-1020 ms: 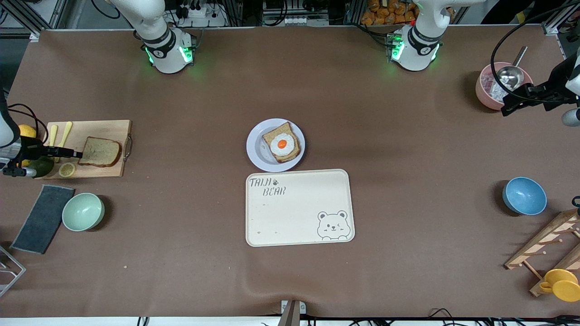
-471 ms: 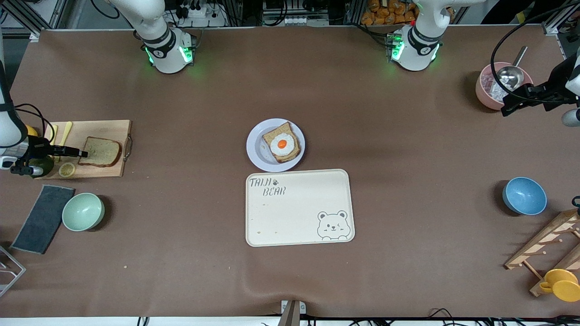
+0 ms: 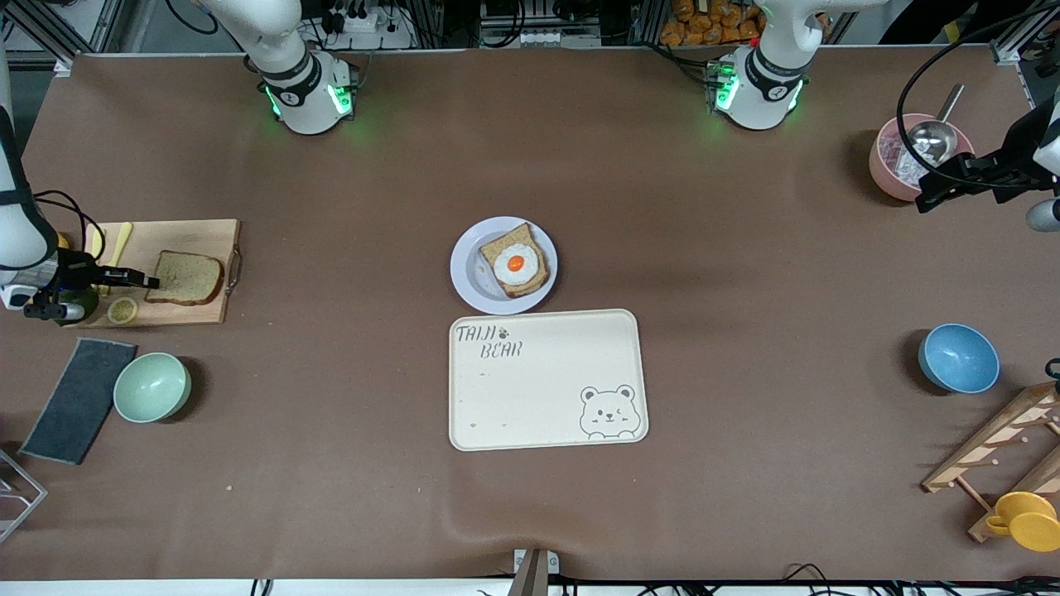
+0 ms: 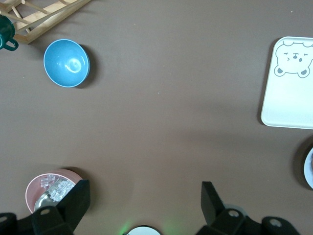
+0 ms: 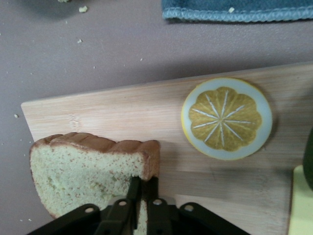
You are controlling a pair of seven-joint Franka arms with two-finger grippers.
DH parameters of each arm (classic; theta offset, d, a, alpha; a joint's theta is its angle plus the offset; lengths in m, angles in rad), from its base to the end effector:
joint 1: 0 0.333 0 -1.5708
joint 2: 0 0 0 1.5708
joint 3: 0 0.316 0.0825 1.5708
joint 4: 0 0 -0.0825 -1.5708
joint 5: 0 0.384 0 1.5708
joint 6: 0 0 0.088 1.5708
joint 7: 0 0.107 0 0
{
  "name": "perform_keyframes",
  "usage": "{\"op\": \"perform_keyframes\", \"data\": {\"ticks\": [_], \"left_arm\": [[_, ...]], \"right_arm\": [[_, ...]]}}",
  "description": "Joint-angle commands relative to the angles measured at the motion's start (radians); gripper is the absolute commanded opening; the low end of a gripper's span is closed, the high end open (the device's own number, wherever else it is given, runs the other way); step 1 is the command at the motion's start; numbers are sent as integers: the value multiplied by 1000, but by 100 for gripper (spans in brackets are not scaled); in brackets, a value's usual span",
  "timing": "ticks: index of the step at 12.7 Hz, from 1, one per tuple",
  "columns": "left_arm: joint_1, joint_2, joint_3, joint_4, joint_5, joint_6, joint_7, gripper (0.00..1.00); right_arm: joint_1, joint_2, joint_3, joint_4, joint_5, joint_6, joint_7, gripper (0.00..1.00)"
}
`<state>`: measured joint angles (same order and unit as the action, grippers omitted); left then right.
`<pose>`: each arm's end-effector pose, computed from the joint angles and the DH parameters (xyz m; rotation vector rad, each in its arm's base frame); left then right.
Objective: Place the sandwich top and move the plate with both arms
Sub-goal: 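Reach the right gripper to the bread slice on the cutting board and grasp it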
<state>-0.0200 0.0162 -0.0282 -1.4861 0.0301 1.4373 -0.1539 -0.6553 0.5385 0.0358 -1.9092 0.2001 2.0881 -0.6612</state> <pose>0.5455 -0.0226 0.6438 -3.0996 -0.1687 0.0958 0.4838 -0.3334 0.1894 -2.7740 0.1262 0.2591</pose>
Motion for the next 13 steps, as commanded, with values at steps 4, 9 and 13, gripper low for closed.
{"op": "perform_keyframes", "data": {"ticks": [4, 9, 13], "left_arm": [[3, 8, -2, 7, 24, 8, 17, 100], [3, 8, -2, 7, 24, 8, 17, 100], [3, 8, -2, 7, 24, 8, 17, 100]], "right_arm": [[-18, -9, 21, -34, 22, 47, -71, 0], [0, -11, 21, 96, 22, -152, -41, 0], [8, -12, 39, 203, 24, -291, -20, 0]]}}
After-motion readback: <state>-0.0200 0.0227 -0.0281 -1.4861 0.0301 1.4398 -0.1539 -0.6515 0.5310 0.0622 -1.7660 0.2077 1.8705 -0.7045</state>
